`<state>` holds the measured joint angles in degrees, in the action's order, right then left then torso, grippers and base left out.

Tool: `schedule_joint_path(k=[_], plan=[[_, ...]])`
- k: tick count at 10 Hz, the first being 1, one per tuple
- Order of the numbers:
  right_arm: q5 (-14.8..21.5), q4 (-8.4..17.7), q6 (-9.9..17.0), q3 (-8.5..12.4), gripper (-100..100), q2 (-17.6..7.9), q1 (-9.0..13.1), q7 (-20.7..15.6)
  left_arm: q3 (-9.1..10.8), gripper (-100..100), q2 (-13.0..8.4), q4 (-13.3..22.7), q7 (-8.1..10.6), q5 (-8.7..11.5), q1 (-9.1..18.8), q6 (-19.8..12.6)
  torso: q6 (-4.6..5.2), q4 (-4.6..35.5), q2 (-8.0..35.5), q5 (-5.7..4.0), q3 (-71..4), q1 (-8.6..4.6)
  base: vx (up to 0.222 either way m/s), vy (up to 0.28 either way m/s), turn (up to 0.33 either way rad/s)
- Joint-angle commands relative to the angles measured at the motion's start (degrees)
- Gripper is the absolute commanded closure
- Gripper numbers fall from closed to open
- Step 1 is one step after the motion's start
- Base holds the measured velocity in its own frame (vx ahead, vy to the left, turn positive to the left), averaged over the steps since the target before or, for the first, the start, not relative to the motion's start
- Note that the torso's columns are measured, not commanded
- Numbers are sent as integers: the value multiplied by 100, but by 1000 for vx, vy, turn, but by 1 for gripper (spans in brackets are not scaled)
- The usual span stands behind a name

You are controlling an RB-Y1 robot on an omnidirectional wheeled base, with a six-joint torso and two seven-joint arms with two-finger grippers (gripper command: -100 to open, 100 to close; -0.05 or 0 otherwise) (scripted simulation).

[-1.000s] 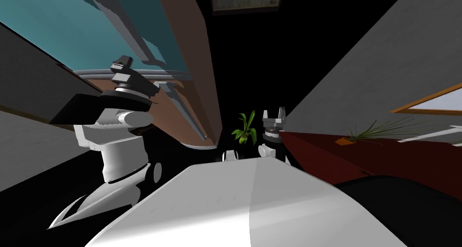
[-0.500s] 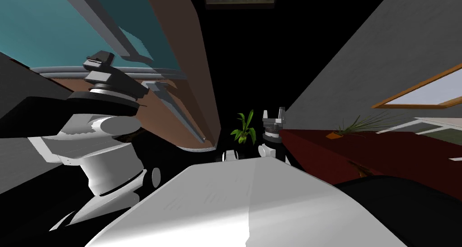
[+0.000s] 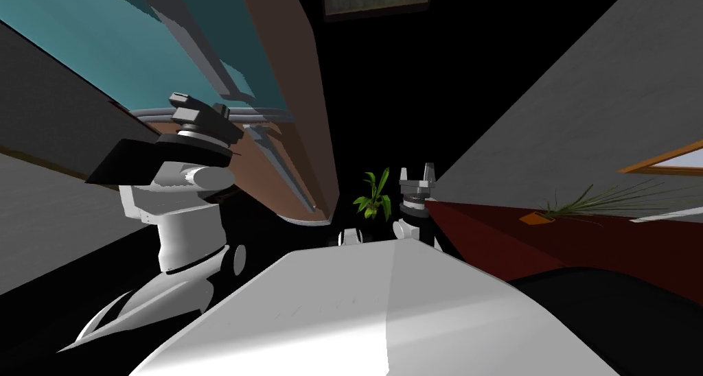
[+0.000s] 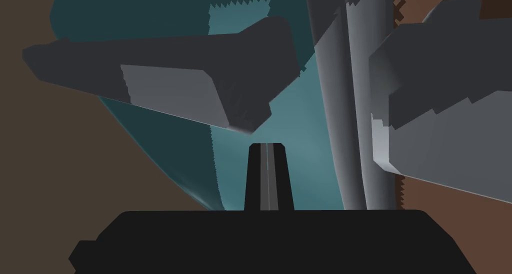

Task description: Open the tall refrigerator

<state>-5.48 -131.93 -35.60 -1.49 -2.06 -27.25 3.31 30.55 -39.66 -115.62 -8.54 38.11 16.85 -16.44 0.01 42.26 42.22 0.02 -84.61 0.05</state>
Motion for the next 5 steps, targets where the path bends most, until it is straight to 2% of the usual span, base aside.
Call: schedule_joint_path(k=[1, 2, 3, 4, 5], plan=[[0, 0, 0, 0, 0, 0, -1, 0, -443, 100, -127, 413, 136, -73, 241, 289, -3, 1, 0, -2, -1, -3, -23, -30, 97], [0, 0, 0, 0, 0, 0, 0, 0, -443, 100, -127, 413, 136, -73, 241, 289, 0, 0, 0, -1, 0, -1, -5, -11, -5], [0, 0, 0, 0, 0, 0, 0, 0, -671, 100, -237, 610, 251, -135, 447, 524, 1, 0, -1, 0, -1, 2, -21, -18, 129], [0, 0, 0, 0, 0, 0, -1, 0, -771, 100, -237, 738, 251, -135, 447, 534, -4, 2, 6, -2, 3, -2, -24, -26, 119], [0, 0, 0, 0, 0, 0, 0, 0, -962, 100, -348, 886, 365, -197, 652, 756, -1, 3, 10, -3, 6, -8, -29, -37, 176]])
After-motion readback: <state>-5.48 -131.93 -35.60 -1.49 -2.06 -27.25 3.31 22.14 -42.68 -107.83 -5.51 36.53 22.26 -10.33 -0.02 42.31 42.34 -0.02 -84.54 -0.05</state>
